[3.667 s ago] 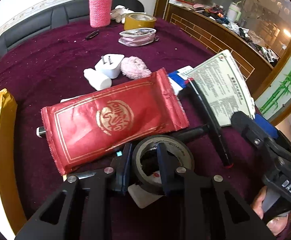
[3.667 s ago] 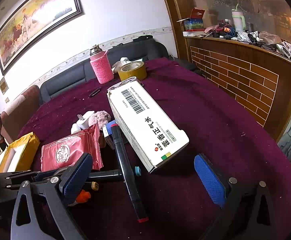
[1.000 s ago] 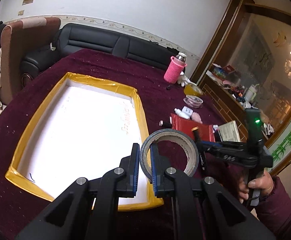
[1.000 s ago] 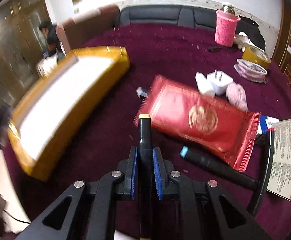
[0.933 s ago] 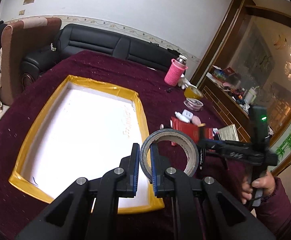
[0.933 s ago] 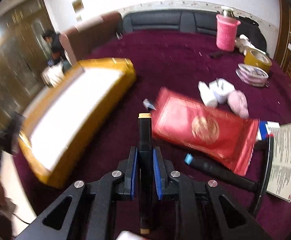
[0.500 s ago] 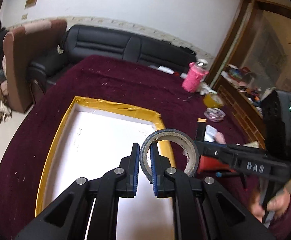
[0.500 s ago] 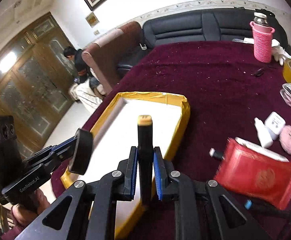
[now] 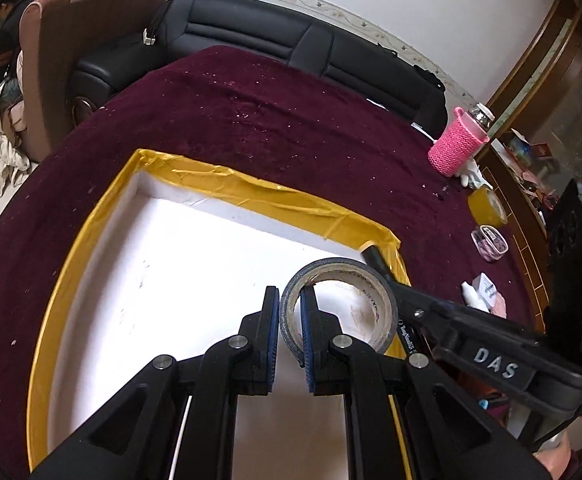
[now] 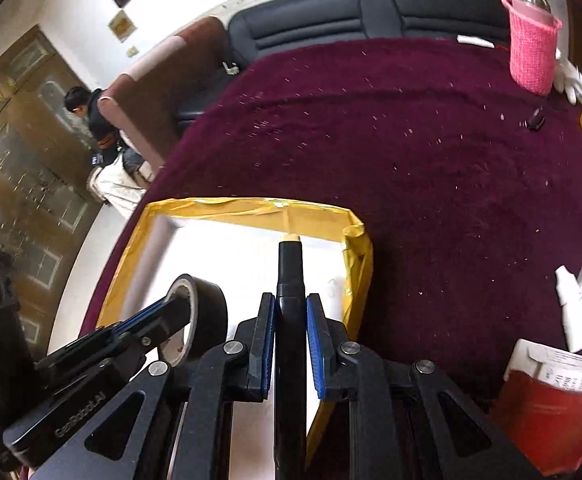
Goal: Organize objects
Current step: 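Lower the tape roll into the tray and open left gripper while right gripper drops the marker beside it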
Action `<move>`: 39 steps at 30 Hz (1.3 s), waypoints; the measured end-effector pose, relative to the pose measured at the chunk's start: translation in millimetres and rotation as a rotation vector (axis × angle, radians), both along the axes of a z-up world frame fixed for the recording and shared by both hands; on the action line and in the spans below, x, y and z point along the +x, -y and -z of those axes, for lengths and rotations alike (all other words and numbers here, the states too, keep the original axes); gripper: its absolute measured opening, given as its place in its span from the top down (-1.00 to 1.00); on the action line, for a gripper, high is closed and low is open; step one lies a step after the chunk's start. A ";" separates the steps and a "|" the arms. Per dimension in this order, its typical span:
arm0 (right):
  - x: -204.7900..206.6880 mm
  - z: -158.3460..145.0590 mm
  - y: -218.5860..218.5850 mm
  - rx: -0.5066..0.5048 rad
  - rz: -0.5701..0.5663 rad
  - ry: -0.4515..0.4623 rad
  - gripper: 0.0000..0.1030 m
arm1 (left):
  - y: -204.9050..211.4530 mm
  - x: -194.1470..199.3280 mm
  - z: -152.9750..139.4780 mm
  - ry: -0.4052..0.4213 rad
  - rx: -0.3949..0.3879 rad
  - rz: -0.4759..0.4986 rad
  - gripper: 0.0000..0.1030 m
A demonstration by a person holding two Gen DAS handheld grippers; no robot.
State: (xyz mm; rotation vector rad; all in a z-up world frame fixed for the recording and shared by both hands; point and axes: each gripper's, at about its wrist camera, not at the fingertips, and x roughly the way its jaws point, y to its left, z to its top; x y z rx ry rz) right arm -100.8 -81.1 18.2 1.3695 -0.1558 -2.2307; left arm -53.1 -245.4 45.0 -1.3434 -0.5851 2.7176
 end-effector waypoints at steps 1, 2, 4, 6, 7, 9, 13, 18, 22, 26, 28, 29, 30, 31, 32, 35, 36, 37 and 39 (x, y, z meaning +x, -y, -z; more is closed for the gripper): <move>-2.5 -0.2 -0.4 -0.006 0.003 -0.004 0.67 | -1.8 -4.1 1.4 0.000 -0.010 -0.002 0.81; -4.3 -0.9 0.5 -0.008 0.004 -0.004 0.67 | -3.2 -7.1 2.0 0.001 -0.018 -0.005 0.81; -6.1 -2.6 2.9 -0.004 0.004 -0.005 0.66 | -3.3 -13.4 3.4 0.004 -0.025 -0.013 0.81; -7.7 -1.1 4.0 0.004 0.012 -0.006 0.66 | -4.0 -17.4 5.8 0.009 -0.022 -0.022 0.74; -8.3 -1.1 3.9 -0.001 0.014 -0.002 0.66 | -3.7 -17.5 6.7 0.007 -0.022 -0.027 0.72; -8.6 -1.8 3.0 -0.002 0.019 -0.005 0.66 | -3.3 -17.1 7.4 0.005 -0.021 -0.033 0.36; -9.1 -5.1 1.2 0.001 0.036 -0.012 0.58 | -0.8 -11.1 1.0 -0.023 -0.028 -0.050 -0.01; -3.8 -15.6 -9.5 -0.037 0.054 -0.027 0.34 | 7.2 9.3 -7.5 -0.051 0.004 -0.085 -0.28; 13.9 -30.6 -20.5 -0.026 0.062 -0.086 0.08 | 16.1 33.9 0.6 -0.045 0.045 -0.133 -0.31; 42.5 -43.1 -40.2 -0.015 0.056 -0.147 -0.12 | 29.7 55.0 10.5 -0.029 0.133 -0.176 -0.31; 54.9 -46.5 -50.3 -0.018 0.051 -0.162 -0.15 | 35.1 64.7 9.6 -0.044 0.141 -0.204 -0.32; 60.7 -48.2 -55.1 -0.016 0.048 -0.168 -0.16 | 36.2 68.3 8.7 -0.050 0.135 -0.207 -0.32; 67.5 -49.6 -60.0 -0.014 0.046 -0.175 -0.17 | 36.8 70.5 8.7 -0.047 0.132 -0.203 -0.33; 73.6 -51.6 -65.7 -0.012 0.044 -0.184 -0.18 | 37.3 71.9 9.3 -0.036 0.126 -0.200 -0.33; 80.3 -53.2 -71.4 -0.009 0.044 -0.192 -0.20 | 37.5 74.2 10.6 -0.024 0.123 -0.203 -0.33; 99.6 -57.3 -88.5 0.009 0.046 -0.224 -0.25 | 39.2 79.9 9.7 -0.029 0.138 -0.206 -0.33; 106.3 -58.4 -95.3 0.018 0.046 -0.235 -0.28 | 39.1 81.2 7.0 -0.041 0.139 -0.205 -0.33; 112.8 -59.6 -102.9 0.024 0.044 -0.243 -0.29 | 38.4 82.0 2.9 -0.053 0.135 -0.200 -0.33; 128.8 -61.1 -122.8 0.038 0.042 -0.256 -0.37 | 31.1 87.1 -10.1 -0.083 0.115 -0.175 -0.33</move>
